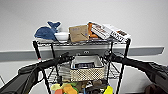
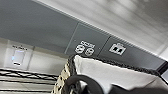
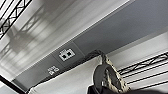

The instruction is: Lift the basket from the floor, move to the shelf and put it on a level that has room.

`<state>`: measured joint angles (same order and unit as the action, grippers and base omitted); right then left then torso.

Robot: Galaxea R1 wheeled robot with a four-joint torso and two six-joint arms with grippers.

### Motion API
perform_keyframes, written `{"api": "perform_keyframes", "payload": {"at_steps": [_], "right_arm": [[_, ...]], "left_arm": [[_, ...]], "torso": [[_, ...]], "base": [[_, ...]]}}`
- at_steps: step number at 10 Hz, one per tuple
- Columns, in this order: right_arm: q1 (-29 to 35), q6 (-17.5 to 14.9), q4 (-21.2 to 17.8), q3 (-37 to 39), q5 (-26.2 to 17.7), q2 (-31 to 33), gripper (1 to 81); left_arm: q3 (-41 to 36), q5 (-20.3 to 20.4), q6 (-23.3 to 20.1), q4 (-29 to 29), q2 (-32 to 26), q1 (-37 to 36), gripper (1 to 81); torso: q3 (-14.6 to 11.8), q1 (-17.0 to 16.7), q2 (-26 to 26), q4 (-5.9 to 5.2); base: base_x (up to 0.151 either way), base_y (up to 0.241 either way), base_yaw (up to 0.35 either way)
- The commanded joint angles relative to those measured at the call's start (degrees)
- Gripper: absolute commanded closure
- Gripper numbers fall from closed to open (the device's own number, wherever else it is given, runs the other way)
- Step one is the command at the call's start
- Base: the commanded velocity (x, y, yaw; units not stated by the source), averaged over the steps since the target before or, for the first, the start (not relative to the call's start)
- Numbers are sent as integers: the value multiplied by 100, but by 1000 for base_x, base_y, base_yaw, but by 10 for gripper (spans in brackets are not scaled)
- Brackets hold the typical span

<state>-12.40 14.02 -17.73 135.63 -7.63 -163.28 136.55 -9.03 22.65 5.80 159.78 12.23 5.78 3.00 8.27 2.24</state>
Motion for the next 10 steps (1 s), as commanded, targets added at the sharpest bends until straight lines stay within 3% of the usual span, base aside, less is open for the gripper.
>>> {"api": "perform_keyframes", "payload": {"at_steps": [1, 2, 6, 10], "right_arm": [[1068, -13, 85, -64, -2, 30, 811], [1059, -13, 85, -108, 24, 47, 10], [1059, 4, 32, -530, 16, 381, 10], [795, 30, 15, -2425, 490, 1592, 10]], "left_arm": [[-75, 7, -59, -114, -86, -1227, 10], [-145, 7, -59, -114, -95, -1227, 10], [-479, 7, -33, -18, -394, -1227, 10], [-2208, 86, -33, -35, -1543, -1104, 10]], "torso": [[0, 0, 0, 0], [0, 0, 0, 0], [0, 0, 0, 0], [0, 0, 0, 0]], "base": [[0, 0, 0], [0, 0, 0], [0, 0, 0], [0, 0, 0]]}}
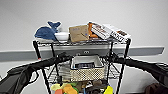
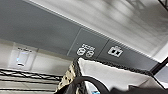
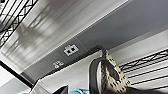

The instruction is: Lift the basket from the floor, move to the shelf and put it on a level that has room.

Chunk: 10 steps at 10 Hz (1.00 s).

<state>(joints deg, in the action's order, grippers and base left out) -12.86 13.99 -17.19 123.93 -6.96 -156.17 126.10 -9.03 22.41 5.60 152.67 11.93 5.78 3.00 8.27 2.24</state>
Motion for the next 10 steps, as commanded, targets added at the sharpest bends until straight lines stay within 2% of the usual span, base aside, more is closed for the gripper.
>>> {"api": "perform_keyframes", "payload": {"at_steps": [1, 3, 7, 10], "right_arm": [[807, 103, -39, -1689, 432, 1209, 10], [666, 121, -64, -2600, 624, 1909, 10], [332, 384, -109, -3620, 758, 3113, 10], [7, 586, -127, -4324, 373, 3985, 10]], "left_arm": [[-1483, 95, -8, -6, -1116, -1048, 10], [-2297, 95, -8, -6, -1737, -1004, 10], [-3325, 95, 18, 21, -2818, -627, 10], [-4364, 51, 115, 29, -3786, -117, 10]], "torso": [[0, 0, 0, 0], [0, 0, 0, 0], [-2, 0, 0, 0], [-5, 0, 2, 0]], "base": [[0, 0, 0], [0, 0, 0], [0, 0, 0], [0, 0, 0]]}}
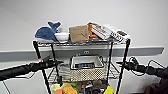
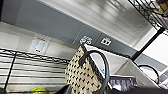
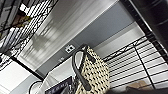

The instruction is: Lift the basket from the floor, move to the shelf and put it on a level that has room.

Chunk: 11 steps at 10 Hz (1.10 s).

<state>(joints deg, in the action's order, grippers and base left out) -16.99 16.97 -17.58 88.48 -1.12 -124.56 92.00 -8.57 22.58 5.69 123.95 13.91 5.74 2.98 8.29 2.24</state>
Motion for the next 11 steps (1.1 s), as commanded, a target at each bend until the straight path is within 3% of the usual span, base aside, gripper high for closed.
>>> {"api": "perform_keyframes", "payload": {"at_steps": [1, 2, 3, 5, 6, 8, 11], "right_arm": [[384, 404, -97, -904, -538, 1027, 10], [385, 509, -88, -1071, -925, 1229, 10], [367, 571, -97, -1392, -1484, 1517, 10], [104, 579, -88, -1729, -1899, 1906, 10], [-168, 597, -88, -1782, -2076, 1985, 10], [-968, 571, -54, -1888, -1980, 2012, 10], [-1933, 527, -35, -1923, -1874, 1941, 10]], "left_arm": [[-1272, -39, 274, 37, -1135, -191, 10], [-1553, -285, 599, 28, -1346, -86, 10], [-1806, -1054, 1080, -7, -1547, -24, 10], [-2335, -1349, 1161, 28, -2013, 361, 10], [-2537, -1349, 1161, -24, -2233, 670, 10], [-2687, -1177, 1109, -60, -2357, 1539, 10], [-2608, -180, 977, -376, -2278, 2979, 10]], "torso": [[0, 0, 0, 0], [0, 0, 0, 0], [-2, 0, 2, 0], [-5, -2, 2, 0], [-5, -2, 2, 0], [-11, -6, 5, 0], [-18, -15, 13, 0]], "base": [[0, 0, 0], [0, 0, 0], [0, 0, 0], [0, 0, 0], [0, 0, 0], [0, 0, 0], [0, 0, 0]]}}
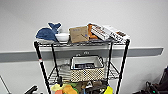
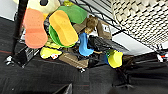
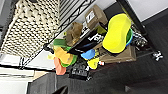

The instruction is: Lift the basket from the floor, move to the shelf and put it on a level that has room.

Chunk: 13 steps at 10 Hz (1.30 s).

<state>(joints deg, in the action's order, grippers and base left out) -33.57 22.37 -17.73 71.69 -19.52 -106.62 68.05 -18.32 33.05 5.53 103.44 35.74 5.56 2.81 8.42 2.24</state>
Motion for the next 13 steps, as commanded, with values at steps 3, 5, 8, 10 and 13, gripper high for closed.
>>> {"api": "perform_keyframes", "payload": {"at_steps": [3, 5, 8, 10, 13], "right_arm": [[-1401, -242, 164, -201, 686, -64, 10], [-2139, -409, 443, 62, 1071, -492, 10], [-2817, -426, 902, 520, 1222, -1101, 10], [-3203, -435, 1112, 992, 1389, -1529, 10], [-3652, -444, 1525, 1906, 1493, -2242, 10]], "left_arm": [[-4, 1680, -70, -895, 71, 2062, 10], [499, 2149, -70, -1142, 486, 2836, 10], [1167, 2579, -70, -1406, 1118, 3566, 10], [1622, 2755, -70, -1573, 1616, 3944, 10], [2500, 2755, -70, -1801, 2558, 4261, 10]], "torso": [[-2, 0, 2, 0], [-4, -2, 5, 0], [-9, -9, 9, 0], [-13, -13, 11, 0], [-17, -18, 15, 0]], "base": [[0, 0, 0], [0, 0, 0], [0, 0, 0], [0, 0, 0], [0, 0, 0]]}}
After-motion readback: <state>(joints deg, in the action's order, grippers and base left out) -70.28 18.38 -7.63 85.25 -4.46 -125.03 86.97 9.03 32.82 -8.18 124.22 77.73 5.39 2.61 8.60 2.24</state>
